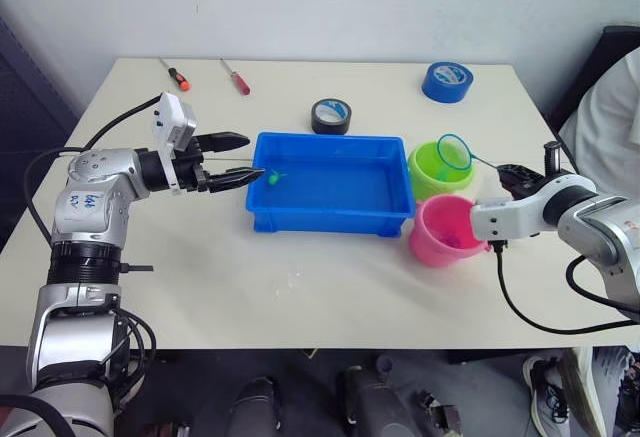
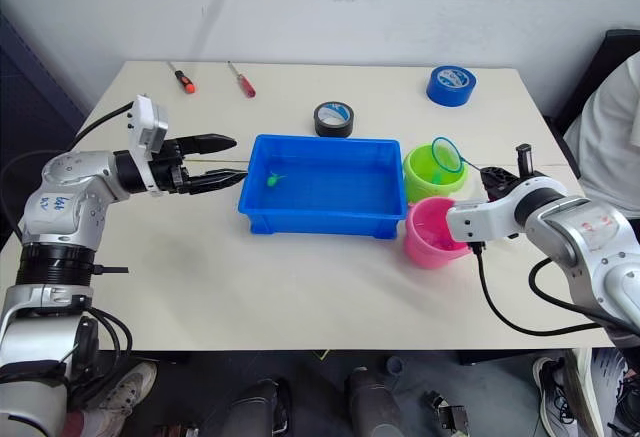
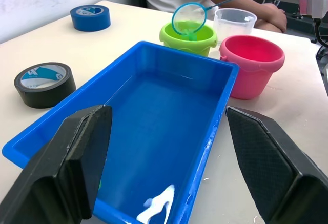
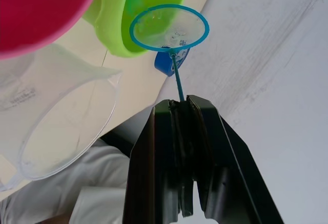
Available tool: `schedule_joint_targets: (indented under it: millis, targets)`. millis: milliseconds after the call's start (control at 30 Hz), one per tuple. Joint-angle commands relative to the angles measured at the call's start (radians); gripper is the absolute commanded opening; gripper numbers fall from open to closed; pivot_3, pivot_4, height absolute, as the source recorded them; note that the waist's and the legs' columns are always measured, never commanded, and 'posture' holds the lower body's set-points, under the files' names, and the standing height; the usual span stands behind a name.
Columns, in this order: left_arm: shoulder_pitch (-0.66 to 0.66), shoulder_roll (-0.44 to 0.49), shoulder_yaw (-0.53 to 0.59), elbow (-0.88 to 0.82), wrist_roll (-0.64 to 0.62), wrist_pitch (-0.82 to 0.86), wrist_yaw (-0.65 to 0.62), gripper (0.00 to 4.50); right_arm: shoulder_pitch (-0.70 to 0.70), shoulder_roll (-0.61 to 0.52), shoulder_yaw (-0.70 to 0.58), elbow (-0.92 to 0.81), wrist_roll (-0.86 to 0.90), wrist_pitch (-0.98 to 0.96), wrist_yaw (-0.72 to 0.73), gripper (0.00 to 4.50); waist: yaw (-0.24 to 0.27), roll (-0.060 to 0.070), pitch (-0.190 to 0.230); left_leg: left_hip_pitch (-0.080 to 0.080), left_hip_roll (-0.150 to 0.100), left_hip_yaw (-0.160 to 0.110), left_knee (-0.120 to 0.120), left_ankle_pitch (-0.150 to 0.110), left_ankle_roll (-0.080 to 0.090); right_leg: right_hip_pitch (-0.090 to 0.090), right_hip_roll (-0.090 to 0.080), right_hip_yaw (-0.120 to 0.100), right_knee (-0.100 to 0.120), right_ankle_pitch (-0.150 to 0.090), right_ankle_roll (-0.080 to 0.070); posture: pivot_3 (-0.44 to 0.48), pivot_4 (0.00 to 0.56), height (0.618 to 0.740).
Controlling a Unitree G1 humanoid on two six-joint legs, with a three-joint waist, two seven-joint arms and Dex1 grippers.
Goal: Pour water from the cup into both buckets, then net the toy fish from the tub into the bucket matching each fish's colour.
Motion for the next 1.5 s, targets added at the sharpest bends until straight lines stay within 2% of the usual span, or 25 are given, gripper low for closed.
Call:
schedule_joint_targets:
  millis: [33, 367, 467, 567, 700, 800, 900, 1233, 1333, 1500]
  targets:
    - [-0.014, -0.003, 0.01, -0.022, -0.006, -0.016, -0.008, 3.87, 0.008, 0.012, -0.062, -0.041, -0.041, -0.002, -0.016, 0.0, 0.0, 0.0, 0.0, 0.0, 0.0, 0.0, 0.0, 0.0, 0.0, 0.0, 0.0, 0.0, 0.0, 0.0, 0.0, 0.0, 0.15, 0.734]
    - [-0.019, -0.006, 0.012, -0.018, -0.005, -0.017, -0.016, 3.87, 0.028, 0.059, -0.115, -0.059, -0.029, -0.007, 0.001, 0.0, 0.0, 0.0, 0.0, 0.0, 0.0, 0.0, 0.001, 0.0, 0.0, 0.0, 0.0, 0.0, 0.001, 0.0, 0.0, 0.0, 0.15, 0.734]
    - [-0.023, 0.005, 0.03, -0.01, -0.012, -0.012, -0.008, 3.87, -0.062, 0.108, -0.157, -0.102, 0.056, 0.056, 0.075, 0.0, -0.005, 0.0, 0.0, 0.0, 0.0, 0.0, 0.001, 0.0, -0.001, 0.0, 0.001, -0.001, 0.002, 0.0, 0.0, 0.0, 0.15, 0.734]
    - [-0.018, 0.037, 0.056, 0.017, -0.005, -0.023, 0.007, 3.87, -0.192, 0.213, -0.17, -0.128, 0.183, 0.195, 0.173, 0.0, -0.01, 0.0, 0.0, 0.003, 0.001, 0.001, 0.002, 0.0, -0.001, 0.001, 0.002, -0.001, 0.003, 0.0, 0.0, 0.0, 0.15, 0.734]
    - [0.003, 0.126, 0.111, 0.074, 0.007, 0.012, 0.046, 3.87, -0.319, 0.422, -0.127, -0.158, 0.423, 0.516, 0.346, 0.0, -0.012, -0.002, -0.001, 0.012, 0.003, 0.002, -0.002, 0.001, -0.002, 0.007, 0.004, 0.0, 0.003, 0.0, -0.001, 0.0, 0.15, 0.734]
    - [0.03, 0.163, 0.116, 0.075, 0.03, 0.047, 0.091, 3.87, -0.36, 0.487, -0.091, -0.156, 0.489, 0.652, 0.389, 0.0, -0.01, -0.002, -0.001, 0.013, 0.003, 0.002, -0.002, 0.001, -0.003, 0.008, 0.004, 0.0, 0.004, 0.0, -0.001, 0.0, 0.15, 0.734]
    - [0.088, 0.188, 0.134, 0.033, 0.028, 0.089, 0.119, 3.87, -0.402, 0.544, -0.043, -0.125, 0.532, 0.748, 0.402, 0.0, -0.006, -0.001, 0.0, 0.012, 0.003, 0.002, -0.002, 0.001, -0.003, 0.008, 0.003, 0.0, 0.004, 0.0, -0.001, 0.0, 0.15, 0.734]
    - [0.272, 0.222, 0.221, -0.107, 0.012, 0.193, 0.216, 3.87, -0.528, 0.68, 0.162, 0.074, 0.52, 0.831, 0.334, 0.0, -0.007, -0.002, -0.001, 0.009, 0.001, 0.001, -0.002, 0.0, -0.001, 0.006, -0.001, -0.001, 0.003, -0.001, -0.002, 0.0, 0.15, 0.734]
    - [0.293, 0.223, 0.233, -0.14, 0.01, 0.214, 0.237, 3.87, -0.554, 0.714, 0.208, 0.132, 0.518, 0.844, 0.31, 0.0, -0.008, -0.002, -0.001, 0.008, 0.001, 0.001, -0.003, 0.0, -0.001, 0.004, -0.001, -0.001, 0.004, -0.001, -0.002, 0.0, 0.15, 0.734]
    - [0.303, 0.226, 0.238, -0.176, 0.004, 0.228, 0.252, 3.87, -0.612, 0.836, 0.254, 0.288, 0.522, 0.846, 0.22, 0.0, -0.01, -0.002, -0.001, 0.007, 0.001, 0.001, -0.002, 0.0, -0.001, 0.003, -0.001, -0.001, 0.004, -0.001, -0.002, 0.0, 0.15, 0.734]
